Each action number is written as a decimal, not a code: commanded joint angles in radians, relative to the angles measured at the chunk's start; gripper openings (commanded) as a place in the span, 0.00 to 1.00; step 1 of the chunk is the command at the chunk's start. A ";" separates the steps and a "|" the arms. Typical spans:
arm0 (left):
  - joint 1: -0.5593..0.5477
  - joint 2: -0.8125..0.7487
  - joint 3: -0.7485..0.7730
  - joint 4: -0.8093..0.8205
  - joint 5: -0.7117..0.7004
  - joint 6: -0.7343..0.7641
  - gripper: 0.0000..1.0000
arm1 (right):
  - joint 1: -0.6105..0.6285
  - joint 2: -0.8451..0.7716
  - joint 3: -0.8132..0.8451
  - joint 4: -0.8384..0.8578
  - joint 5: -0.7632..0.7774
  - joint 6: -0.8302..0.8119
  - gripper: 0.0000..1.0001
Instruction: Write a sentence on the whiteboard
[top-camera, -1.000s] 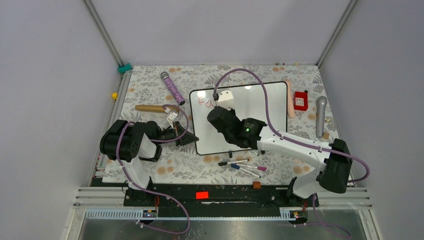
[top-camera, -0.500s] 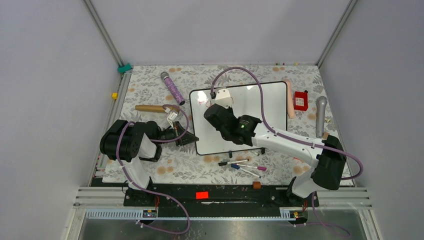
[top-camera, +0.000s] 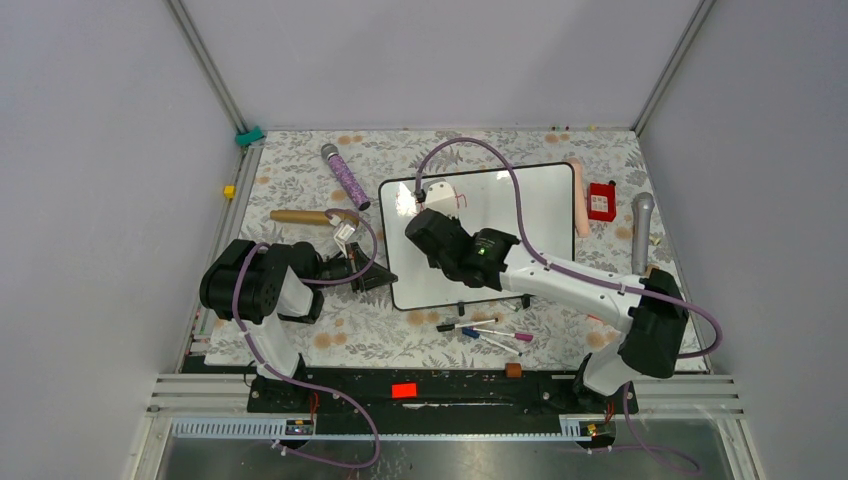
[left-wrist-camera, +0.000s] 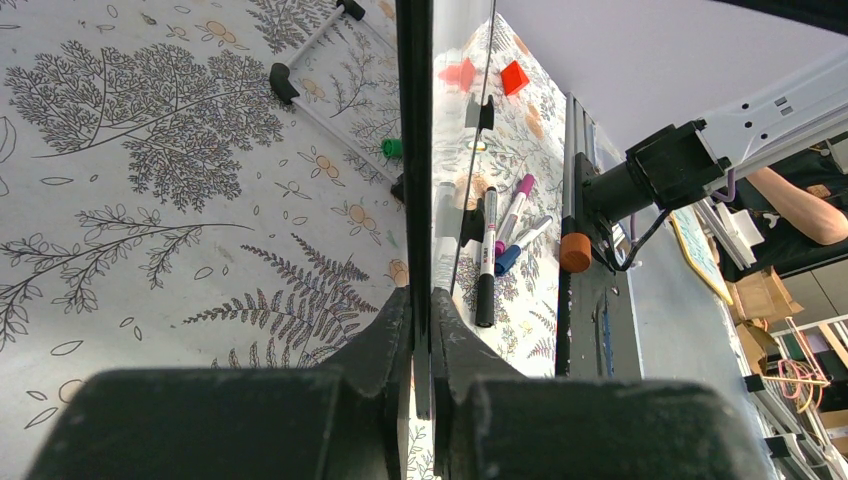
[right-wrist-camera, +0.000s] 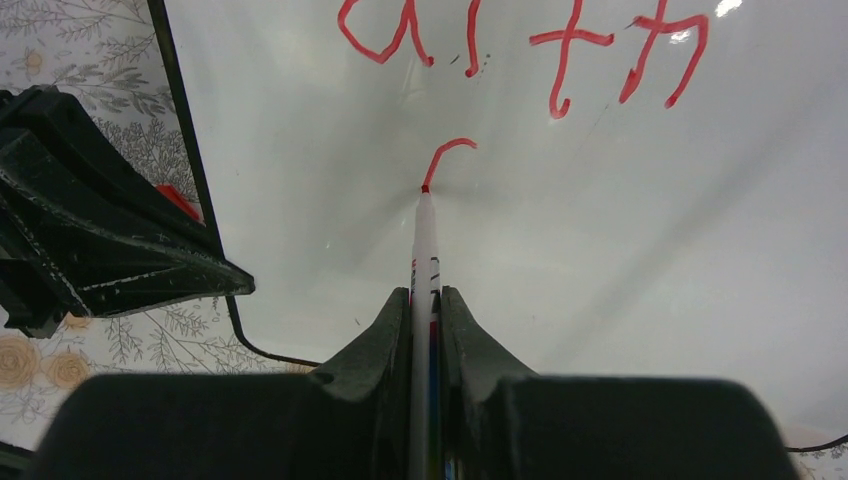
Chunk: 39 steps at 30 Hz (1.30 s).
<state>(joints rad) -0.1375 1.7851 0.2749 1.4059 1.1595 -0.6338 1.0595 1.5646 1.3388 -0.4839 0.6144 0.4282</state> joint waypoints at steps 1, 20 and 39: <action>-0.004 0.000 0.020 0.068 0.027 0.019 0.00 | -0.007 0.016 0.034 -0.064 -0.045 0.028 0.00; -0.003 -0.001 0.019 0.068 0.027 0.017 0.00 | -0.004 -0.037 0.055 -0.077 -0.089 0.023 0.00; -0.003 0.002 0.020 0.067 0.027 0.017 0.00 | -0.005 0.008 0.087 -0.027 -0.011 -0.009 0.00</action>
<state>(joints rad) -0.1375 1.7851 0.2749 1.4071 1.1618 -0.6365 1.0595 1.5463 1.3785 -0.5278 0.5411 0.4267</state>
